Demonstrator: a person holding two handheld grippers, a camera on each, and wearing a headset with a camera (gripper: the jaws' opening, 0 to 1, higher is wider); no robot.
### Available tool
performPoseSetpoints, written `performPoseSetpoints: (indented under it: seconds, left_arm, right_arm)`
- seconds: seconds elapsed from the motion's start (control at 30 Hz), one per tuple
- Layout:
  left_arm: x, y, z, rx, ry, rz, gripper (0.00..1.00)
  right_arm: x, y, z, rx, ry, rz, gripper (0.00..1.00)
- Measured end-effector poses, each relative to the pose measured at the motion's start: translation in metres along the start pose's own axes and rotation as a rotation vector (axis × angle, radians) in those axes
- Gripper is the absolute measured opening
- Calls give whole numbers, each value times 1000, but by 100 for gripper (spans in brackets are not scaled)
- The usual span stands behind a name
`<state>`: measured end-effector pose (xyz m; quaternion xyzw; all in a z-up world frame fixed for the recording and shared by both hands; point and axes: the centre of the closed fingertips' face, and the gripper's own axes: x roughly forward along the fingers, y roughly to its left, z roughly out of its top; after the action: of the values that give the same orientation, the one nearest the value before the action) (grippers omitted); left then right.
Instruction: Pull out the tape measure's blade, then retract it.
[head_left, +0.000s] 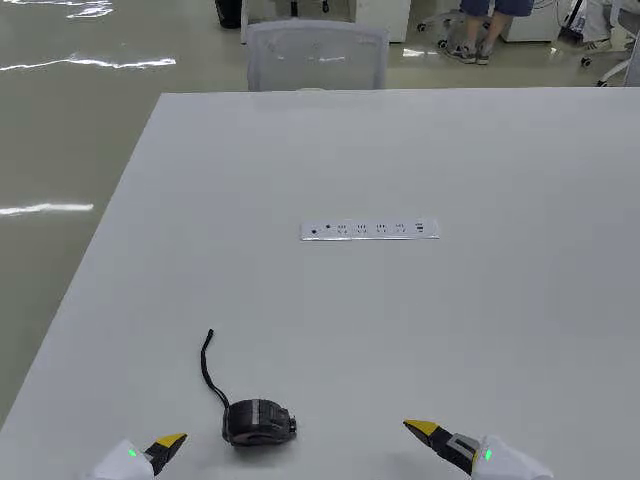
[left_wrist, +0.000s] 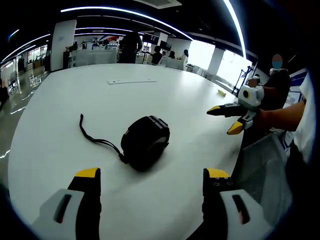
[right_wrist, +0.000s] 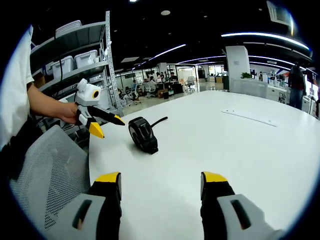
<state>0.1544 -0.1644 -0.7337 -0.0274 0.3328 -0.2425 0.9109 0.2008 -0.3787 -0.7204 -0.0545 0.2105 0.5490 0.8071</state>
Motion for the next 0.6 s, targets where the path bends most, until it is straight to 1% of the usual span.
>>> performPoseSetpoints:
  seconds: [0.23, 0.47, 0.53, 0.6]
  left_arm:
    - [-6, -3, -2, -13, -16, 0, 82]
    - [-10, -3, -7, -14, -16, 1, 83]
    - [-12, -4, -6, -12, -18, 1, 83]
    - [-14, -2, -8, -10, -18, 3, 83]
  right_arm:
    - [-11, 0, -7, 2, 8, -13, 66]
    - [-20, 0, -4, 5, 2, -30, 67]
    - [-22, 0, -5, 5, 2, -33, 68]
    - [-24, 0, -5, 6, 3, -36, 68]
